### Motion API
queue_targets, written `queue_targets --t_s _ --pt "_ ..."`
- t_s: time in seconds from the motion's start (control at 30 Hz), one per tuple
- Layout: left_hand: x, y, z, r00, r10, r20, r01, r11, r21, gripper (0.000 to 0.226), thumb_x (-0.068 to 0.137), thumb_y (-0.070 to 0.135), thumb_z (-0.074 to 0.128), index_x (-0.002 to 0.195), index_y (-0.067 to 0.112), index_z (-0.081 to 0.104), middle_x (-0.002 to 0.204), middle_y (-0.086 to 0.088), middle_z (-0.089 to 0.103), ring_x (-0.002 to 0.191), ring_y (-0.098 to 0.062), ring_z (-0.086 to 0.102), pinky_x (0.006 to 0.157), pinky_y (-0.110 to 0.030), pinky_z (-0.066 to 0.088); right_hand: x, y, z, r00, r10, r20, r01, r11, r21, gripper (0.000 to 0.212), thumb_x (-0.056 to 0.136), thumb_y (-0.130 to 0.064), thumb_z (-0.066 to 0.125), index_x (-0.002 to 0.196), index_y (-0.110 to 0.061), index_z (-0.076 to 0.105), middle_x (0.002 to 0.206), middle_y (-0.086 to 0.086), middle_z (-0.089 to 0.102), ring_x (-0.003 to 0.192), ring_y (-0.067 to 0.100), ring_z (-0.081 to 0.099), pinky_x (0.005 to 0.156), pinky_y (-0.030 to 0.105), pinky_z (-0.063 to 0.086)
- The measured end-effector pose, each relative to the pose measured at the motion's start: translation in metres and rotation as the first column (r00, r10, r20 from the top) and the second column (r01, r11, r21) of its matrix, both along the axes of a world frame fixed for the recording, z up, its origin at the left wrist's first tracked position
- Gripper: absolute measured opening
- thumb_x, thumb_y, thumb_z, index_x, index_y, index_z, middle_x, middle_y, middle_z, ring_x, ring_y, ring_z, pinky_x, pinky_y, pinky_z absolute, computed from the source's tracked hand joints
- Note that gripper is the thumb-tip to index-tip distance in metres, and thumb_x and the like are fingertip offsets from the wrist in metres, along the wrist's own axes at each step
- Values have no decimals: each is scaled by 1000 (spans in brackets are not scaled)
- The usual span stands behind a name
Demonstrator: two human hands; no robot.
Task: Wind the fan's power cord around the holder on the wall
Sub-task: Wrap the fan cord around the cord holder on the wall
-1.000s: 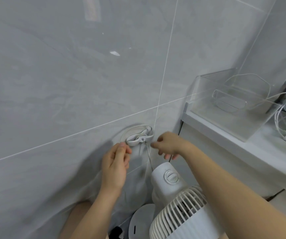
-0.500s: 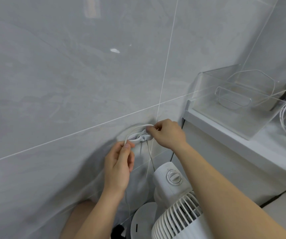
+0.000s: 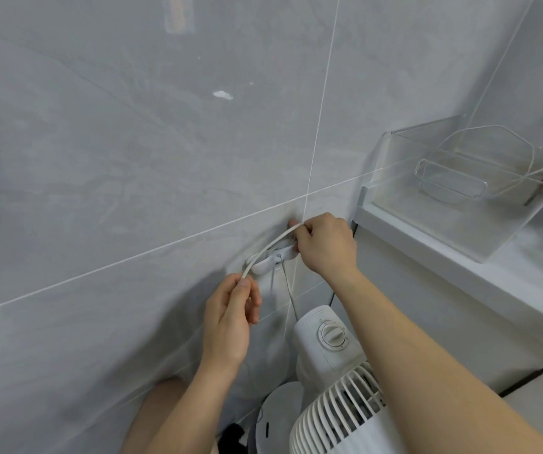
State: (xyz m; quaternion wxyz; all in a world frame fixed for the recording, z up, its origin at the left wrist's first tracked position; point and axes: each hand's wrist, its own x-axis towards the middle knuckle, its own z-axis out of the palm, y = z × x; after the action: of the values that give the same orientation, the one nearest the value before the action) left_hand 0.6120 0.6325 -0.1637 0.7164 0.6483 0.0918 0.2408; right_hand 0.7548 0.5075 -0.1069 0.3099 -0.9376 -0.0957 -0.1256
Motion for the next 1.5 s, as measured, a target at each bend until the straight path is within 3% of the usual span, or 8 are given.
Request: queue_targets --t_s 0.2,0.43,0.57,0.63,0.73,0.87,1.1,1.5 --pt "2 -3 -13 996 43 -72 -45 999 -26 22 89 24 52 74 14 66 65 -1 60 59 -15 52 55 -22 43 1 -3 -8 991 104 -87 -88 981 172 46 93 -34 60 64 1 67 61 13 71 68 38 70 65 45 60" --pt "5 -13 -5 995 0 -102 -4 999 -38 21 95 14 64 114 24 66 70 -4 65 58 -11 58 57 -21 52 -4 -4 -9 979 198 -47 -193 976 96 22 90 -29 73 83 -10 79 73 8 71 75 32 65 66 37 54" --pt "19 -13 15 986 -22 -165 62 969 238 6 99 31 66 96 26 68 53 3 48 53 -20 53 54 -34 57 -13 6 -3 962 260 81 -260 965 -10 13 90 -20 70 88 -21 82 59 -18 53 70 17 55 60 21 38" --pt "28 -7 22 984 -20 -179 82 934 347 28 101 38 62 81 19 69 50 -2 47 50 -31 52 55 -45 58 -15 11 0 960 262 103 -265 964 10 14 88 -18 70 86 -22 83 56 -20 53 67 13 54 59 15 37" --pt "35 9 26 987 94 -127 -33 907 419 41 96 46 54 72 15 65 45 -5 53 46 -33 61 56 -46 54 -15 12 -1 963 263 56 -268 958 100 7 84 -24 72 80 -25 78 64 -10 70 70 16 65 66 27 50" --pt "35 21 9 968 160 -191 -110 963 247 40 104 34 56 72 13 67 44 -1 57 34 -16 55 54 -40 55 -17 10 -2 939 345 5 -340 925 169 17 78 -18 73 85 -30 63 71 -7 74 67 8 64 68 20 52" --pt "29 19 -21 936 161 -313 -91 970 227 44 107 35 51 72 13 67 49 -4 67 41 -22 64 50 -31 50 -13 2 -4 909 414 -49 -402 902 158 15 78 -12 78 89 -21 74 77 -8 70 67 5 61 69 12 51" --pt "49 -16 -34 882 -123 -455 58 986 -154 54 109 42 44 73 4 61 49 -7 58 39 -21 53 49 -28 47 -16 -4 -2 908 418 -24 -393 872 292 4 83 -16 80 82 -17 76 65 -7 68 58 3 55 61 13 46"
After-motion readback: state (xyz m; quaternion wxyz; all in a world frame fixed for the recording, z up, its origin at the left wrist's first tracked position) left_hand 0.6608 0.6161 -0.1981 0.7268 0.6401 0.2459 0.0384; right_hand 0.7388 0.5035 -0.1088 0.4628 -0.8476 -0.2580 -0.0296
